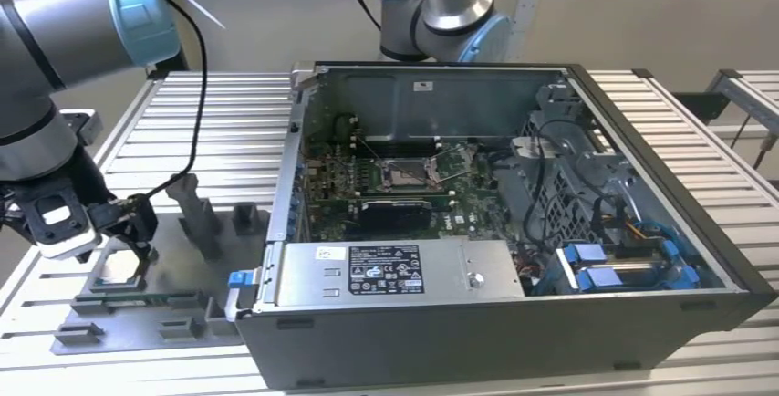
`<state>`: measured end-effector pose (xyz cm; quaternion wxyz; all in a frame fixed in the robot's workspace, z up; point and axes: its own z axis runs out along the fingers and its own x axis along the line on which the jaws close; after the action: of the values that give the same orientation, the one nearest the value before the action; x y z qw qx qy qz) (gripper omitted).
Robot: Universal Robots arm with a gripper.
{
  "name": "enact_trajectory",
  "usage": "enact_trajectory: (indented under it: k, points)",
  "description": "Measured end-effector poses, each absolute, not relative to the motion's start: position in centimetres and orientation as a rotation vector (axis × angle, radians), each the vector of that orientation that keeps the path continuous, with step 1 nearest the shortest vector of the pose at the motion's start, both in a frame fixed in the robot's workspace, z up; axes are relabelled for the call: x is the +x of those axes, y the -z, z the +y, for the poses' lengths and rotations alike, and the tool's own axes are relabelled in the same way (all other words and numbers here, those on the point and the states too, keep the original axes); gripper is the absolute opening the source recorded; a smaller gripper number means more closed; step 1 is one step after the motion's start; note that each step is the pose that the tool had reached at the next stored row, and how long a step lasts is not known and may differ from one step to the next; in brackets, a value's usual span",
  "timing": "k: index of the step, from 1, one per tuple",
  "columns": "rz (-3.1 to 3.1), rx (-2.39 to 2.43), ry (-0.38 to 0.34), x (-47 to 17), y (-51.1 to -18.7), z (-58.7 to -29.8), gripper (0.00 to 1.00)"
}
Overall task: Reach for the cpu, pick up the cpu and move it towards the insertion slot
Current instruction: 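Pick up the cpu and move it towards the insertion slot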
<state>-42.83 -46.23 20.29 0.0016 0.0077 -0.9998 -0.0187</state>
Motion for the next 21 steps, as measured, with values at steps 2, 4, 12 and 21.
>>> enact_trajectory:
  k: [2,4,12,21]
  points:
    - [-3.138,0.024,0.058,-42.8,-20.3,-46.2,1.0]
    - [-3.138,0.024,0.058,-42.8,-20.2,-46.2,1.0]
    - [-3.139,0.025,0.058,-42.8,-19.6,-46.2,1.0]
    - [-3.139,0.024,0.058,-42.9,-18.7,-46.2,1.0]
